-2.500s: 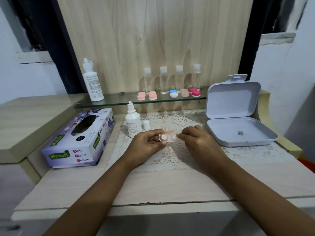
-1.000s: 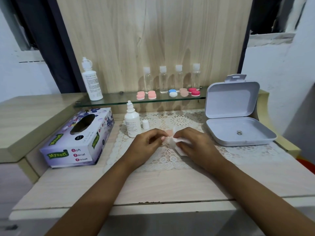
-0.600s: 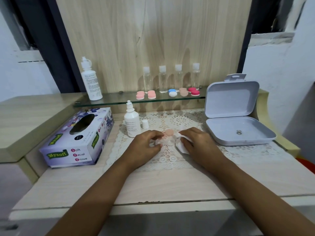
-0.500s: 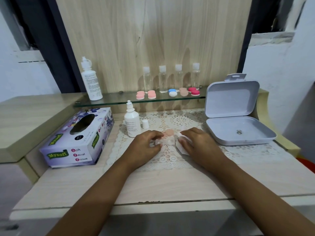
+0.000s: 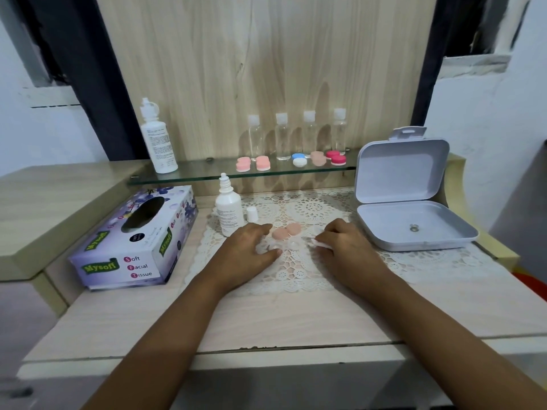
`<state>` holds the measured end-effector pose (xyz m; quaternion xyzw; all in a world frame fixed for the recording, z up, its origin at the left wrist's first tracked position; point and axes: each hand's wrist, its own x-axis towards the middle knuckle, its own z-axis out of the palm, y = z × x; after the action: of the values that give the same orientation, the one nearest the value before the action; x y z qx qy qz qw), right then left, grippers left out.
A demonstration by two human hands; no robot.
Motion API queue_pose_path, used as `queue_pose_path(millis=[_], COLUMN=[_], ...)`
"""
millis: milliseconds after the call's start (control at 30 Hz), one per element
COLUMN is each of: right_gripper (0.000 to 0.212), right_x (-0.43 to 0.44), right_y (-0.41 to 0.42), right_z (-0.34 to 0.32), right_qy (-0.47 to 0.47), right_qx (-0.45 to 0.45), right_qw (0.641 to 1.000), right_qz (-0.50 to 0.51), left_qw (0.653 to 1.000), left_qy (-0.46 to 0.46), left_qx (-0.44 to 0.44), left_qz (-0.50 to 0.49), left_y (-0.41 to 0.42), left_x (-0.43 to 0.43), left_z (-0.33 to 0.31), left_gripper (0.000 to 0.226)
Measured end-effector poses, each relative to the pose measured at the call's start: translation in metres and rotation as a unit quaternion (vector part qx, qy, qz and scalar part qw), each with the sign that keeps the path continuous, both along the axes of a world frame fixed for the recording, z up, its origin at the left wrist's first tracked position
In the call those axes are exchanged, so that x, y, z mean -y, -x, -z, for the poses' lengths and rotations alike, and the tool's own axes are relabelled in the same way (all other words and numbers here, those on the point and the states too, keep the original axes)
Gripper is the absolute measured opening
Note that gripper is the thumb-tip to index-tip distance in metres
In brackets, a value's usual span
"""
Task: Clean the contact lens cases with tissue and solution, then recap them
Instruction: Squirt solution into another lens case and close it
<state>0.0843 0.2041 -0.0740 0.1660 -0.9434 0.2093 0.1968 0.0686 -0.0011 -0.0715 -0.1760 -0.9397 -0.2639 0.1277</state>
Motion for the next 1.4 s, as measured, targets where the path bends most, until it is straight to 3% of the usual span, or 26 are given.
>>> queue_pose_path(millis=[100, 300, 400, 500, 567, 767, 1267, 1400], right_gripper=[0.049, 0.032, 0.053, 0.033, 0.019, 0.028, 0.028, 0.030], right_x=[0.001, 0.004, 0.004, 0.001, -0.001, 0.014, 0.171, 0.232], right_y=[-0.003, -0.012, -0.010, -0.005, -0.004, -0.023, -0.088, -0.109], right_z=[-0.004, -0.015, -0.020, -0.025, -0.032, -0.045, -0.048, -0.037], right_qy=[0.001, -0.004, 0.017, -0.003, 0.007, 0.040, 0.054, 0.061], right_qx=[0.007, 0.047, 0.087, 0.111, 0.097, 0.018, -0.013, 0.015], right_qw=[1.000, 0.999, 0.996, 0.994, 0.995, 0.999, 0.974, 0.956], right_qz=[-0.005, 0.002, 0.013, 0.025, 0.022, -0.007, -0.221, -0.285], left_qw=[0.997, 0.995, 0.992, 0.991, 0.994, 0.997, 0.990, 0.984], left_qy=[0.079, 0.091, 0.102, 0.090, 0.056, 0.049, 0.075, 0.058], left_qx=[0.004, 0.039, 0.072, 0.095, 0.093, 0.065, 0.026, 0.030], left_qz=[-0.005, -0.002, 0.004, 0.016, 0.007, 0.008, -0.120, -0.167], left_y=[0.001, -0.003, -0.007, -0.009, -0.016, -0.047, -0.186, -0.227], left_x=[0.001, 0.001, 0.003, 0.007, 0.010, 0.029, 0.160, 0.203], left_z=[0.003, -0.001, -0.009, -0.018, -0.026, -0.047, -0.040, -0.027], left_gripper=[0.052, 0.053, 0.055, 0.053, 0.055, 0.054, 0.050, 0.082])
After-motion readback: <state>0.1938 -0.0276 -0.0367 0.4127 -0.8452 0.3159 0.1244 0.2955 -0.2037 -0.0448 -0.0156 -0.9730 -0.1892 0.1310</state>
